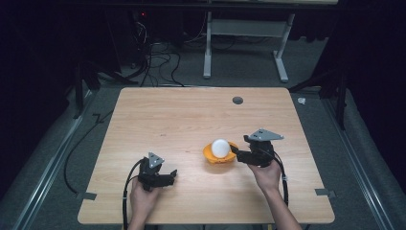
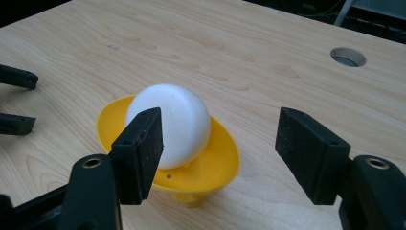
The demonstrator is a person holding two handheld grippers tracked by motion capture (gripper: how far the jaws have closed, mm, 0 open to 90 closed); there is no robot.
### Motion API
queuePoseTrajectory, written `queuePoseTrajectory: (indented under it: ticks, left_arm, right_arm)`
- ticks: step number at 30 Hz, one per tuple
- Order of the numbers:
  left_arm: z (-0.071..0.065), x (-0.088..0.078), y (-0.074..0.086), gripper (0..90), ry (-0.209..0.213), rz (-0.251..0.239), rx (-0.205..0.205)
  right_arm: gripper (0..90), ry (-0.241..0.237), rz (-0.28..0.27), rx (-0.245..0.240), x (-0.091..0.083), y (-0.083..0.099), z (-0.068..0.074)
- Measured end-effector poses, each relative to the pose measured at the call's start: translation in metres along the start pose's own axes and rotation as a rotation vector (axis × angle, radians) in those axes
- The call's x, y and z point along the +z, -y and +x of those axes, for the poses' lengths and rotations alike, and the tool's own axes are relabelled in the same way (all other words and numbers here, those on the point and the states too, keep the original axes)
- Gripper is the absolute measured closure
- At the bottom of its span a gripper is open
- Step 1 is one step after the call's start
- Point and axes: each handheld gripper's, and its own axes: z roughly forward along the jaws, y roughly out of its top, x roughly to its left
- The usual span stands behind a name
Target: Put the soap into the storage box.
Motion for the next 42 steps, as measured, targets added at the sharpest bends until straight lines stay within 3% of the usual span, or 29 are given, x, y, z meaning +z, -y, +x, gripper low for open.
queuePoseTrajectory:
  ticks: [42]
  left_arm:
    - [0.000,0.000,0.000,15.5,-0.003,-0.001,0.001]
  right_arm:
    - [35.1,0.078,-0.115,0.092,-0.066,0.015,-0.029]
